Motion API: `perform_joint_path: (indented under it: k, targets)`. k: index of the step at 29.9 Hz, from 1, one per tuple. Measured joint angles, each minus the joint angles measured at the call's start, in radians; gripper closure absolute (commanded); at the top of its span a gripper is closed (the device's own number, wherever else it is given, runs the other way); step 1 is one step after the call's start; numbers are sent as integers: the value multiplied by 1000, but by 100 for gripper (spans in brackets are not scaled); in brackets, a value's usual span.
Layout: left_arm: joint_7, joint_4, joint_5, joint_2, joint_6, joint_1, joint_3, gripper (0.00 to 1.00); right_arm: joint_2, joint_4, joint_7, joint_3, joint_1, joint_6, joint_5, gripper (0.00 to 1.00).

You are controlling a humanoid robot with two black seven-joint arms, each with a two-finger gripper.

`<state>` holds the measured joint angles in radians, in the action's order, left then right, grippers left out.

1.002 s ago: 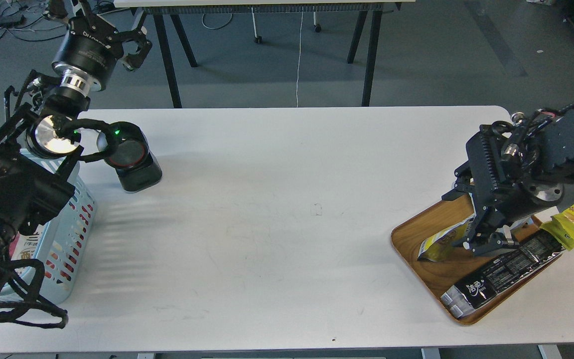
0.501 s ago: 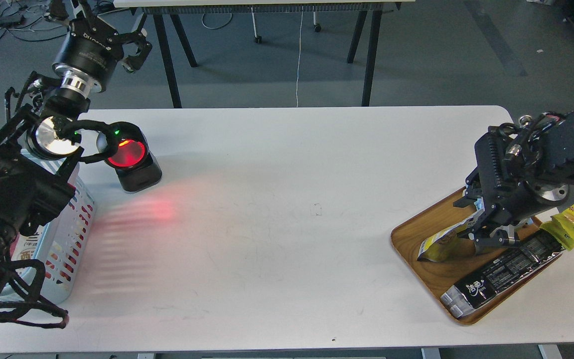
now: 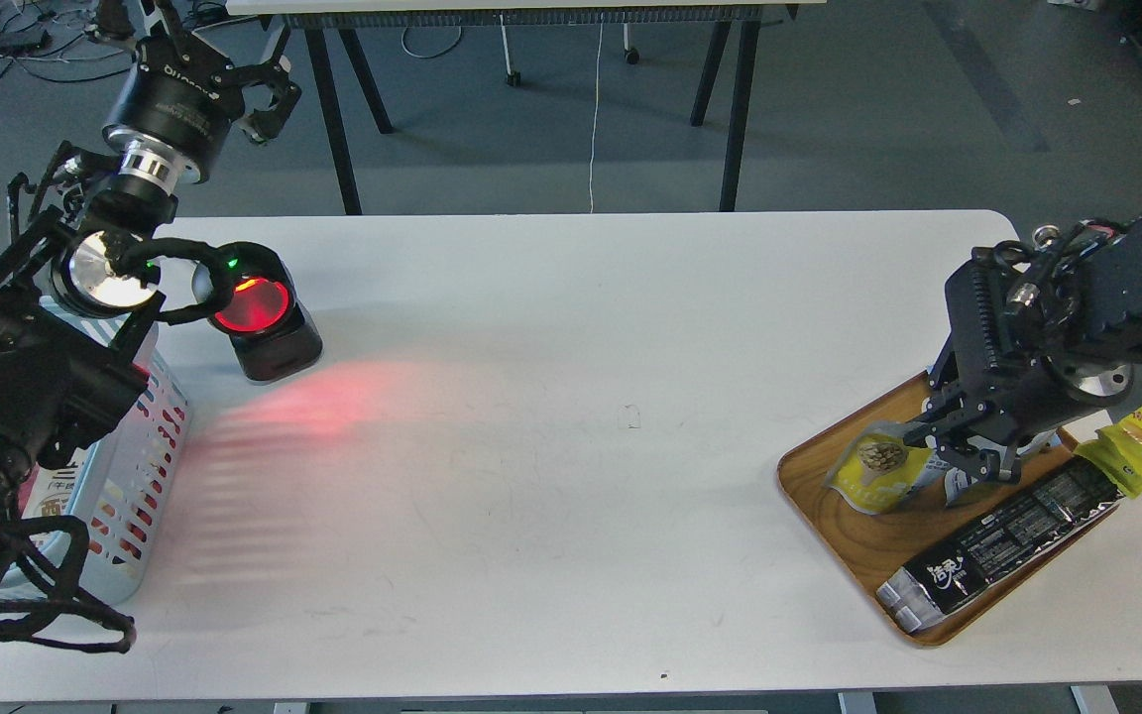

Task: Scan snack and place in basket
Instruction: 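Lower the right gripper and grasp the yellow-and-white pouch, then lift the pouch and carry it toward the table center, lowering it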

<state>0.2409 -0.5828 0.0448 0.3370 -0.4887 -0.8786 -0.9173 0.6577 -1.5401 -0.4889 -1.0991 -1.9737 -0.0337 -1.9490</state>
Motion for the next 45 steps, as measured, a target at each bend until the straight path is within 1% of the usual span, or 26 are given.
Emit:
perform_joint_path:
  k: [16,22,31,38,45]
  targets:
    - [0,0,0,2,0,0,0,0,-19,12,0,51,-80,2,67,100]
    - [0,0,0,2,0,-2,0,0,-34,16,0,147,-98,-2,148,100]
    - [0,0,0,-4,0,-2,0,0,-250,135,0,229,-90,-2,348,100]
    - [0,0,0,3,0,-2,0,0,-385,206,0,258,-70,4,381,100]
    - [0,0,0,4,0,-1,3,0,-467,247,0,265,-44,8,386,100]
